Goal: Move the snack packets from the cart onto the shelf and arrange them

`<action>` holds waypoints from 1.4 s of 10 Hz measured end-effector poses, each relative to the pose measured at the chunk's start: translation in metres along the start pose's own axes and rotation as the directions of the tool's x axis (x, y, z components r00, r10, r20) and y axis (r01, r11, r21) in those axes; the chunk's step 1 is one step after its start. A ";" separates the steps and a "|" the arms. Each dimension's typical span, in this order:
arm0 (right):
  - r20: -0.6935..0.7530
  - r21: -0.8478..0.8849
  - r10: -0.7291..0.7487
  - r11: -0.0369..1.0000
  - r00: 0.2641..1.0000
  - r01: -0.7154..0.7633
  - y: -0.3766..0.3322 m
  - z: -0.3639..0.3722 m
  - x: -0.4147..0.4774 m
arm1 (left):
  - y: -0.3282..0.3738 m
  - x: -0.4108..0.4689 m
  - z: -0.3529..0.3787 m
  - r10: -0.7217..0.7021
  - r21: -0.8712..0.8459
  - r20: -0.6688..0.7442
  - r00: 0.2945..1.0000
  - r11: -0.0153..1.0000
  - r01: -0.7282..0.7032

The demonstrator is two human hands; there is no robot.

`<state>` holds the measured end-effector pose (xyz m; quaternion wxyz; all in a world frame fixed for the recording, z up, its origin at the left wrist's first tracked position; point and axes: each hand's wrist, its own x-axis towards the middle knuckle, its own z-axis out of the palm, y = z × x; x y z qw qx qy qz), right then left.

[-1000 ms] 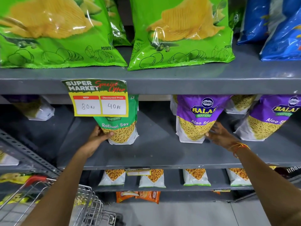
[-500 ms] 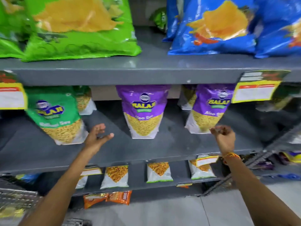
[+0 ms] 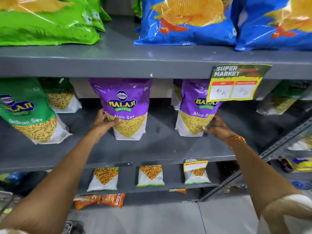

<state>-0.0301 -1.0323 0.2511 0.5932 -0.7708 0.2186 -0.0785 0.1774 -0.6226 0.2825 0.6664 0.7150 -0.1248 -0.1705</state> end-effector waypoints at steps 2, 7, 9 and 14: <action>0.016 0.069 -0.031 0.997 0.999 0.030 -0.008 0.009 0.003 | -0.002 -0.005 0.014 -0.010 -0.025 -0.105 0.994 1.000 0.007; 0.029 0.044 -0.054 0.998 0.998 0.052 -0.005 0.000 -0.006 | 0.004 -0.014 0.023 -0.014 -0.056 -0.162 0.987 0.998 0.005; -0.002 0.074 -0.052 0.996 0.999 0.052 -0.001 0.002 -0.007 | 0.003 -0.015 0.023 -0.019 -0.042 -0.166 0.986 0.999 0.012; -0.548 0.087 -0.184 0.958 0.816 0.274 -0.024 0.074 -0.048 | 0.012 -0.055 0.038 0.159 0.134 -0.334 0.929 0.984 -0.120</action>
